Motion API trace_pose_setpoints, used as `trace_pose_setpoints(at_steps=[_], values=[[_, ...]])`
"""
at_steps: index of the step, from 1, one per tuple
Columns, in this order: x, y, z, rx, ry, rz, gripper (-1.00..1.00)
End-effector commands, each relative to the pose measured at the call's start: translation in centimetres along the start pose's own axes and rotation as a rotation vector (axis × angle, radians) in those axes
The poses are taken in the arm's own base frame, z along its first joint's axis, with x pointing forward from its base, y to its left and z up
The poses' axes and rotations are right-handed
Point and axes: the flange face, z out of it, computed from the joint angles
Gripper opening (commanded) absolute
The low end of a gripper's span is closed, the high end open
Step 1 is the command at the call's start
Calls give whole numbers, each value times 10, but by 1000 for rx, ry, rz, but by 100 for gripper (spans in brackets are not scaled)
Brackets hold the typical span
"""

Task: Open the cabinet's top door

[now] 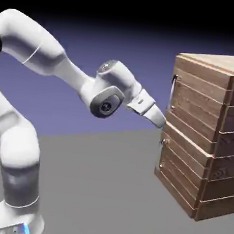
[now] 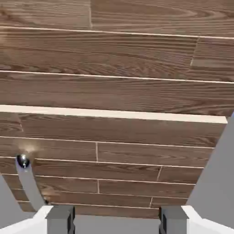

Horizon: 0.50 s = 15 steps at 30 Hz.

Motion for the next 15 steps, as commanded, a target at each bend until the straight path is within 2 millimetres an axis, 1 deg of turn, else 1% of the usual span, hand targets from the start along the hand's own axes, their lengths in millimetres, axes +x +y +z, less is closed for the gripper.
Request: trace_pose_setpoints(at_steps=[1, 8, 15], values=[[4, -3, -5, 10, 12, 57, 0], [28, -20, -40, 98, 75, 448, 0], [38, -36, -72, 211, 101, 818, 0]])
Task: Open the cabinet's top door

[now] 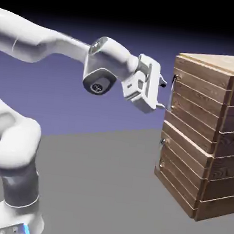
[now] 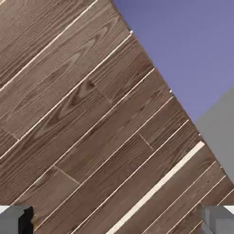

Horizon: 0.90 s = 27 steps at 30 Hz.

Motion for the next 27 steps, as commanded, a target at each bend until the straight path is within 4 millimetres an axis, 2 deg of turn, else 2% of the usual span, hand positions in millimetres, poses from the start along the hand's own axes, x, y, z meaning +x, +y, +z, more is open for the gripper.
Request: trace_pose_setpoints(at_steps=[1, 8, 15, 21, 27], values=[[-1, -3, -3, 15, -1, 52, 0], [-17, -16, -24, 114, -29, 403, 0], [-39, -19, -33, 198, -93, 736, 0], [-63, -15, -31, 250, -169, 1007, 0], [-87, -5, -18, 280, -259, 1268, 0]])
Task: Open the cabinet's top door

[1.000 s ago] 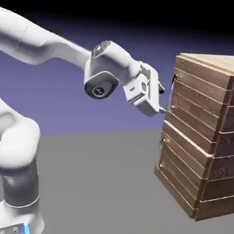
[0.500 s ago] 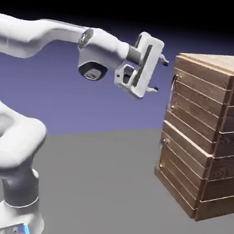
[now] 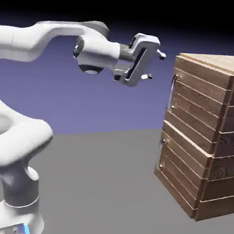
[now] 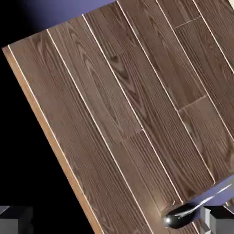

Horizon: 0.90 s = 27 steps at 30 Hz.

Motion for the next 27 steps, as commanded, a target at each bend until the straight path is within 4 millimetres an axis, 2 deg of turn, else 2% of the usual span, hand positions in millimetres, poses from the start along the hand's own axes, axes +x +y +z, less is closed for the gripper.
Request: trace_pose_setpoints(at_steps=[1, 11, 22, 23, 27], values=[[2, 5, 2, 1, -10, 44, 0], [38, 51, 39, -11, -96, 485, 0], [107, 88, 98, -34, -156, 962, 0], [107, 88, 98, -34, -156, 962, 0], [101, 87, 141, -34, -156, 961, 0]])
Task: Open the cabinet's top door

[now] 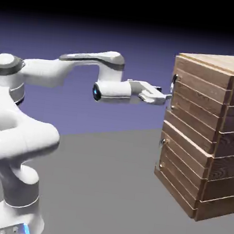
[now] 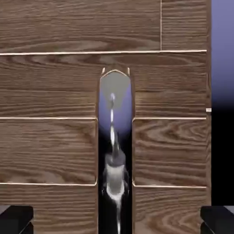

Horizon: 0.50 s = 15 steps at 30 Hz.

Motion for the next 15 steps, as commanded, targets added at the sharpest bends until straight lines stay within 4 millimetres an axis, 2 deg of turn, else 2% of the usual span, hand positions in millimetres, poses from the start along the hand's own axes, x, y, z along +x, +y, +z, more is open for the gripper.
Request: trace_pose_setpoints(at_steps=[1, 2, 3, 9, 15], values=[[0, 0, 6, 0, 0, 0, 0], [0, 0, 6, 0, 0, 0, -100], [0, 0, 6, 0, 0, 0, -100], [-18, -18, -30, -106, 107, 0, -100], [-29, -29, -49, -166, 166, 0, -100]])
